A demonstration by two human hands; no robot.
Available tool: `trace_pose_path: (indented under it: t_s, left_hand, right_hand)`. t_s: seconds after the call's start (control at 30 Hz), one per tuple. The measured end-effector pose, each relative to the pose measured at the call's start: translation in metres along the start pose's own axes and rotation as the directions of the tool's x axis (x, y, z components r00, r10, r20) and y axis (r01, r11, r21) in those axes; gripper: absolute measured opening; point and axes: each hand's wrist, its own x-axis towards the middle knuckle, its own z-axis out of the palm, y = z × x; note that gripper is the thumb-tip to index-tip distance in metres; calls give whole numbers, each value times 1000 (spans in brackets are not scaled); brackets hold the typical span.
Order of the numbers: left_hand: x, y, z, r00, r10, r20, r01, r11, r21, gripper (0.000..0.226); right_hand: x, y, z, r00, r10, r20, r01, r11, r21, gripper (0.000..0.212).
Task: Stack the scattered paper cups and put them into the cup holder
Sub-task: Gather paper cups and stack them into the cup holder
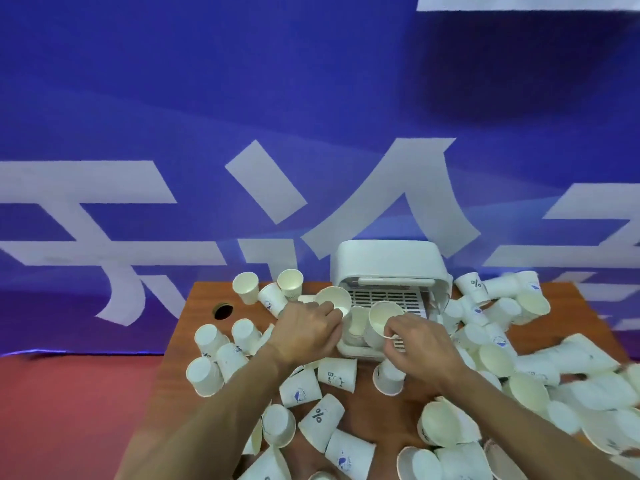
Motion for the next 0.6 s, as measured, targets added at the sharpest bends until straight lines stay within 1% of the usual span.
trace_pose_path:
  t_s: [0.17,0.3,0.53,0.6]
  left_hand:
    - [25,26,18,996,46,75,-49,998,34,25]
    - [37,33,29,993,41,106,-46,998,41,25]
    - [45,27,36,992,39,116,-46,997,63,26]
    - [46,23,38,989,40,142,-49,997,62,27]
  right_hand:
    - [-14,29,-6,994,110,-25,-110,994,12,11]
    - [-21,41,-4,983,179,-42,-177,983,40,6]
    - [-19,49,3,979,190,-75,-186,981,57,6]
    - [-16,49,4,979,180,-94,-175,983,62,6]
